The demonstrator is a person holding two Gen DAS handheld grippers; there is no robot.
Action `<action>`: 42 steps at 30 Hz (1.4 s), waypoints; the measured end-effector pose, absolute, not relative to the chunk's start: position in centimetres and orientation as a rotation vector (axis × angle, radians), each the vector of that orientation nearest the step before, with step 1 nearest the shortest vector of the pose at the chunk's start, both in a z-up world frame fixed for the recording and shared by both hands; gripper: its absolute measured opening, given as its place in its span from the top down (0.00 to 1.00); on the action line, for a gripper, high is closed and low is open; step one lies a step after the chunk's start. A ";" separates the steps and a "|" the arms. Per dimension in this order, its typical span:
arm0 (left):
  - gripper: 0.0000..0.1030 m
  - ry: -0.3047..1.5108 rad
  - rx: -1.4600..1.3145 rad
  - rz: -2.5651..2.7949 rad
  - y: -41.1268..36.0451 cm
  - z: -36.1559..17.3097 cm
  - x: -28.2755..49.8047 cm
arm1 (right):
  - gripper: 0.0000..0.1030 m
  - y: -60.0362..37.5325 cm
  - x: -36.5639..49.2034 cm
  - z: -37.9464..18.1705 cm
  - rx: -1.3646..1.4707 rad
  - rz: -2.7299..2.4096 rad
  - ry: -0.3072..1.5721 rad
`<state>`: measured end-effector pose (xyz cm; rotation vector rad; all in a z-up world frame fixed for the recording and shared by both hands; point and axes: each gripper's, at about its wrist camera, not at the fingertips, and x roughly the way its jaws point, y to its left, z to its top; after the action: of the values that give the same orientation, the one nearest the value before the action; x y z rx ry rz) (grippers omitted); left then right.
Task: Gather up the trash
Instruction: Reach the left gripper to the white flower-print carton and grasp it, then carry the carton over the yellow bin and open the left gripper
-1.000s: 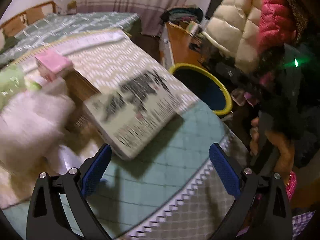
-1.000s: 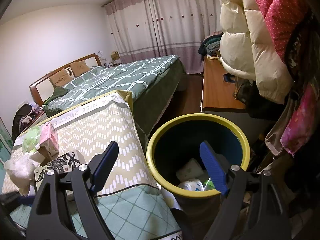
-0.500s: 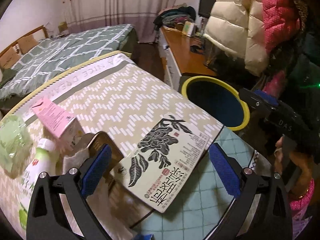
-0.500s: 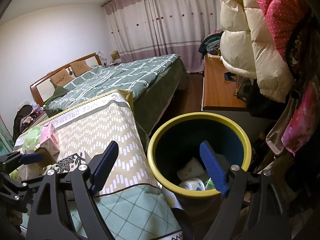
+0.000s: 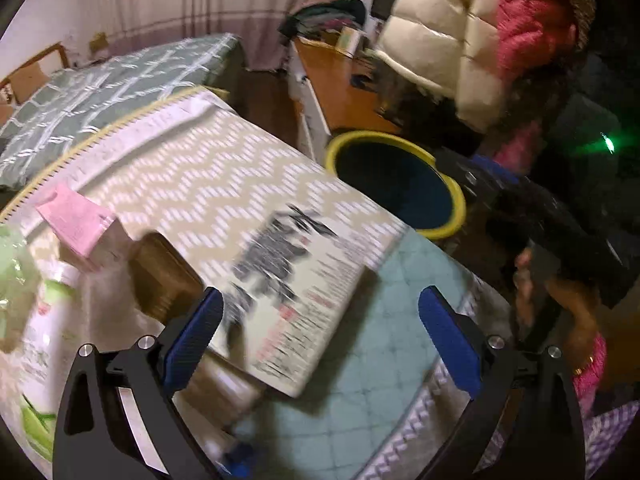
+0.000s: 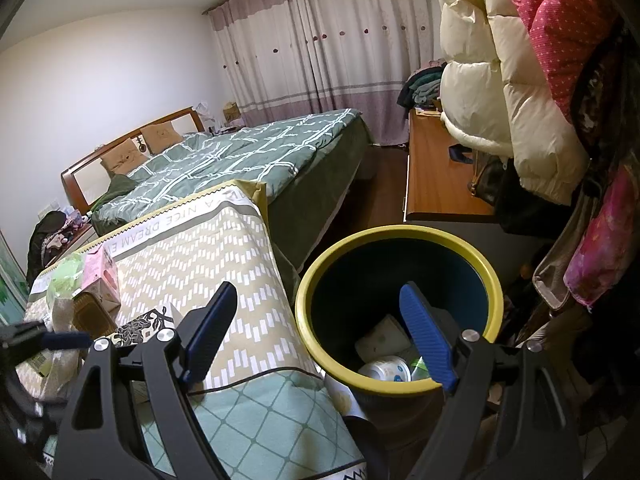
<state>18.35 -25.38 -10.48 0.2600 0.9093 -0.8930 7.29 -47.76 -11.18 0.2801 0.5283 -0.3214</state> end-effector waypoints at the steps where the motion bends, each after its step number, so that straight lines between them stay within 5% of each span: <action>1: 0.06 0.915 0.251 -0.892 -25.3 -10.4 18.9 | 0.23 -47.8 7.3 -11.2 0.280 -0.321 0.527; 31: 0.06 1.044 0.452 -0.769 -30.2 -14.5 19.4 | 0.23 -47.9 7.1 -11.1 0.298 -0.307 0.515; 36: 0.28 1.038 0.461 -0.723 -30.2 -14.6 20.0 | 0.23 -48.0 6.8 -11.0 0.289 -0.303 0.516; 42: 0.30 1.026 0.460 -0.713 -30.1 -13.8 19.8 | 0.23 -48.7 5.7 -10.7 0.293 -0.313 0.509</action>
<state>19.80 -30.08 -13.85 0.4602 1.0259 -0.7131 5.69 -48.73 -10.72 0.2930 0.5088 -0.3127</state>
